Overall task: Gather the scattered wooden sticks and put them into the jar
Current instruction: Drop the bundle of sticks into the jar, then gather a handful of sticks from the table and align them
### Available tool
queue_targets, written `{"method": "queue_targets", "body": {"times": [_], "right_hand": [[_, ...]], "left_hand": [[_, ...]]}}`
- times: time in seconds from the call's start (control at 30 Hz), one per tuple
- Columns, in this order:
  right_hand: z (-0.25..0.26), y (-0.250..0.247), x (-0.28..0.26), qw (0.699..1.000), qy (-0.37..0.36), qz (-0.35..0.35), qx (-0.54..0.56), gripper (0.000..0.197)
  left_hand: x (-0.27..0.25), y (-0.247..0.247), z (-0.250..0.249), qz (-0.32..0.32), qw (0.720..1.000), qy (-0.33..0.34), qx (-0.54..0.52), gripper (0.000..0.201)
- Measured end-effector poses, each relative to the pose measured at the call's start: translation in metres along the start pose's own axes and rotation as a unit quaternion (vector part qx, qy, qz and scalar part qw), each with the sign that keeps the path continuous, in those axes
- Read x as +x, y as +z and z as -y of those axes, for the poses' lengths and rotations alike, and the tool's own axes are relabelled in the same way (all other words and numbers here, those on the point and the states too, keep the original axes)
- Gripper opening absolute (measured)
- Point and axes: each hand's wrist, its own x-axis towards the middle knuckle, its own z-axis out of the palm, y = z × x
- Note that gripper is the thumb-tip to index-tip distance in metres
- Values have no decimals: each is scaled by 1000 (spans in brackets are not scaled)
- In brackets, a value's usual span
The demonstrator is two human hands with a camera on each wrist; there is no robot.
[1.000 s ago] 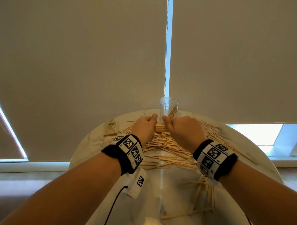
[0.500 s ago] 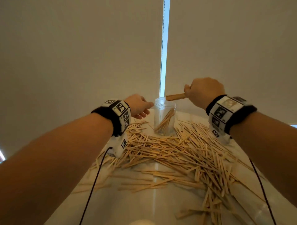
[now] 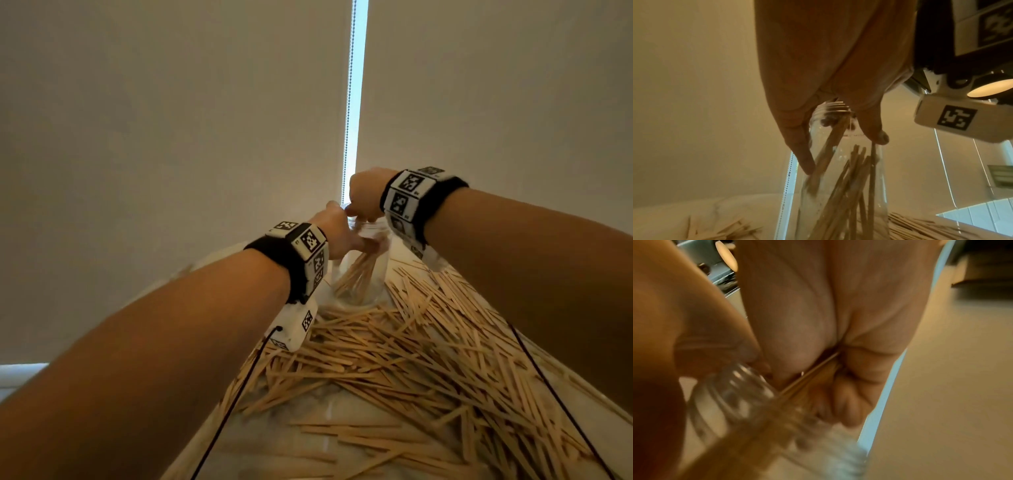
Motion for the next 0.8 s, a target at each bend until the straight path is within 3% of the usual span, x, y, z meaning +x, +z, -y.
{"method": "queue_targets", "body": {"times": [0.1, 0.17, 0.27, 0.33, 0.4, 0.47, 0.53, 0.7, 0.8], "right_hand": [[4, 10, 9, 997, -26, 69, 22, 28], [2, 11, 4, 997, -32, 68, 25, 29], [-6, 1, -19, 998, -24, 2, 63, 36], [-13, -6, -40, 990, -21, -47, 130, 36], [-18, -11, -65, 972, -4, -83, 219, 32], [-19, -13, -94, 966, -2, -80, 247, 30], [-19, -12, -126, 966, -4, -32, 256, 32], [-13, 12, -213, 968, -5, 86, 234, 36], [-12, 38, -258, 958, 31, 156, 239, 44]], "left_hand": [[6, 5, 9, -12, 1000, -15, -14, 85], [13, 7, 14, -12, 1000, -14, -14, 76], [47, 22, 42, 1, 1000, -15, 8, 101], [11, 14, 28, 14, 1000, -5, 15, 115], [-45, 1, 12, 37, 998, -26, 43, 87], [-79, 2, 14, 50, 996, -27, 67, 82], [-116, 3, 14, 49, 997, -12, 61, 77], [-207, 13, 2, 100, 992, 25, 73, 39], [-257, 32, -16, 135, 986, 46, 81, 39]]}}
